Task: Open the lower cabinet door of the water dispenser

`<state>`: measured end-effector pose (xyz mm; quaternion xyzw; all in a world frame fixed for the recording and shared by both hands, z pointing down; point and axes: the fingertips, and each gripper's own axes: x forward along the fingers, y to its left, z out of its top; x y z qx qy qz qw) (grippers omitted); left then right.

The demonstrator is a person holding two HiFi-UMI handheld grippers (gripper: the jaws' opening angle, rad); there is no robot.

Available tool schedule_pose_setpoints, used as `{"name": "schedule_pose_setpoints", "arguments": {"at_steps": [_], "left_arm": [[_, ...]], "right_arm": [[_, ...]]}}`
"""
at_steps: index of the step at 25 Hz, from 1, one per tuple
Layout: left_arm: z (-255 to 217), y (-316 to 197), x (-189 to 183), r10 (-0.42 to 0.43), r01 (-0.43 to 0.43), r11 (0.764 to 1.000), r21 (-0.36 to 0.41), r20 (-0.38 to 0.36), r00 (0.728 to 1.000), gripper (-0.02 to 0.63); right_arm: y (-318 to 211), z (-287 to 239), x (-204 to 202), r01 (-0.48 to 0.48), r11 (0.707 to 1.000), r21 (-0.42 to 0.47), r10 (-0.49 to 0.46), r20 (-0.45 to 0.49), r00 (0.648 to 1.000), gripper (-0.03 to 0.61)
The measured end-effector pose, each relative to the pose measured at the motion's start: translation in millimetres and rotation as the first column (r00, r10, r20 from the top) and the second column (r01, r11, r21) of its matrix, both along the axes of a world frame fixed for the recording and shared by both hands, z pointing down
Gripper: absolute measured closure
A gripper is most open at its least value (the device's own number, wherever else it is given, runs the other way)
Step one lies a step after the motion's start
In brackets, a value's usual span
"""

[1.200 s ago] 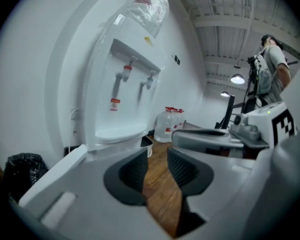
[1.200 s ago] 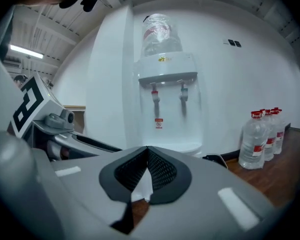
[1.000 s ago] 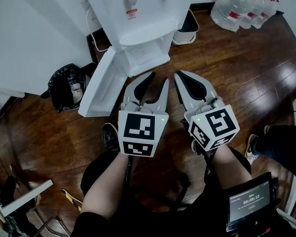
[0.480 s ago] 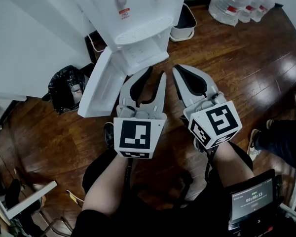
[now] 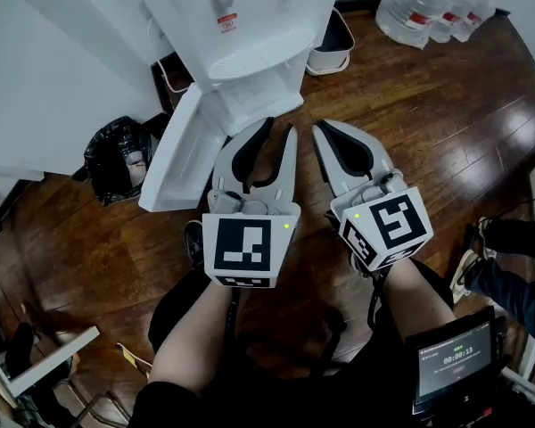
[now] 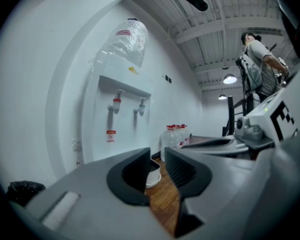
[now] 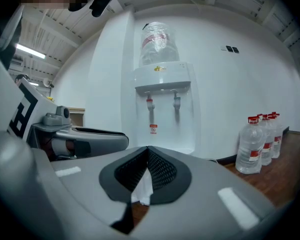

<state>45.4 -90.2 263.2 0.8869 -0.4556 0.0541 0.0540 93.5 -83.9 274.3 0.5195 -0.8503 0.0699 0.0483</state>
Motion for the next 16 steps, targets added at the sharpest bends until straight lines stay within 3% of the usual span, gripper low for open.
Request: {"name": "schedule_pose_setpoints", "arguments": {"at_steps": [7,16], "left_arm": [[11.3,4.2,1.6,0.029,-0.027,0.998,-0.053,0.021,0.999,0.502],[16.3,9.7,5.5,0.037,-0.035,0.999,-0.037,0.042,0.998,0.502]], "right_arm": [[-1.8,-0.7,0.0,0.004,1.0,-0.013,-0.003,0.021,1.0,0.574],[1.3,-0.5,7.8,-0.019,1.0,-0.012,0.019,0.023,1.0,0.574]]}}
